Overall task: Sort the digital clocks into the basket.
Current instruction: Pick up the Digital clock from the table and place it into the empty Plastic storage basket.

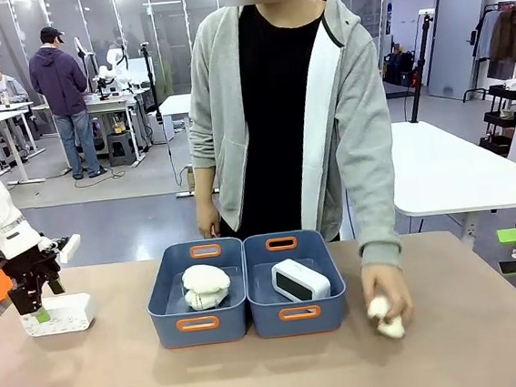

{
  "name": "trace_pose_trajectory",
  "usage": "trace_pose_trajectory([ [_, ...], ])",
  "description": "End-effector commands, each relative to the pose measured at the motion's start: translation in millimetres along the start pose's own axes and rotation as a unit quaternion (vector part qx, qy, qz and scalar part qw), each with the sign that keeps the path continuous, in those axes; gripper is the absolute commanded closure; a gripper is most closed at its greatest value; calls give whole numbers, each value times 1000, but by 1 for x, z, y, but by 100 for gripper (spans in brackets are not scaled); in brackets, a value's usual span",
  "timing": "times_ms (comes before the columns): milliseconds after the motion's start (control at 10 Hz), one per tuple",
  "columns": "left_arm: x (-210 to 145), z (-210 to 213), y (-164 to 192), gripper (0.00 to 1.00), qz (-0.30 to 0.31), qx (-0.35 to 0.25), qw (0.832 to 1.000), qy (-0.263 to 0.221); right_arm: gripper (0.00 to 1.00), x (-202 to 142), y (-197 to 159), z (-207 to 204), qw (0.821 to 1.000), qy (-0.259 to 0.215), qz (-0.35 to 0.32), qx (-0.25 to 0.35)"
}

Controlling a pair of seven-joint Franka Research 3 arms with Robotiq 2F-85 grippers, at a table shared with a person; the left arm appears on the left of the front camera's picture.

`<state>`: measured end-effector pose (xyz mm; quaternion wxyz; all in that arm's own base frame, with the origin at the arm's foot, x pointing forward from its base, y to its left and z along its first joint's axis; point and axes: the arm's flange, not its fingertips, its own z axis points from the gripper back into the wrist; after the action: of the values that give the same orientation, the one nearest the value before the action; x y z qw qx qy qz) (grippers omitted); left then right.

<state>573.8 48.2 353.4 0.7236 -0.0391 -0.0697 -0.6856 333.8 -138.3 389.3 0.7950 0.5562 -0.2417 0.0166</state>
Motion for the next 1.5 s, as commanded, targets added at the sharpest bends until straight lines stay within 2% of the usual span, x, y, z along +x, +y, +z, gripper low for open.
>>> trace_pose_trajectory([
  [0, 1, -13, 4, 0, 6, -6, 1000, 10, 0, -1, 3, 1, 1000, 2, -3, 2],
  [400, -1, -27, 2, 0, 12, -17, 999, 34, 0, -1, 3, 1, 1000, 2, -3, 2],
  [500, -3, -28, 1, 28, 16, -21, 999, 39, 0, -1, 3, 1, 1000, 2, -3, 2],
  [600, -4, -28, -2, 49, 17, -23, 999, 40, 0, -1, 3, 1, 1000, 2, -3, 2],
  [700, -4, -29, -1, 87, 24, -23, 999, 41, 0, -1, 3, 1, 1000, 2, -3, 2],
  [800, -4, -27, -2, 100, 27, -24, 999, 38, 0, -1, 3, 1, 1000, 2, -3, 2],
  [1100, -4, -21, -5, 97, 36, -21, 999, 35, 0, -1, 3, 1, 1000, 2, -3, 2],
  [1400, -6, -5, -11, 100, 60, -13, 997, 51, 0, -1, 3, 1, 1000, 2, -3, 2],
])
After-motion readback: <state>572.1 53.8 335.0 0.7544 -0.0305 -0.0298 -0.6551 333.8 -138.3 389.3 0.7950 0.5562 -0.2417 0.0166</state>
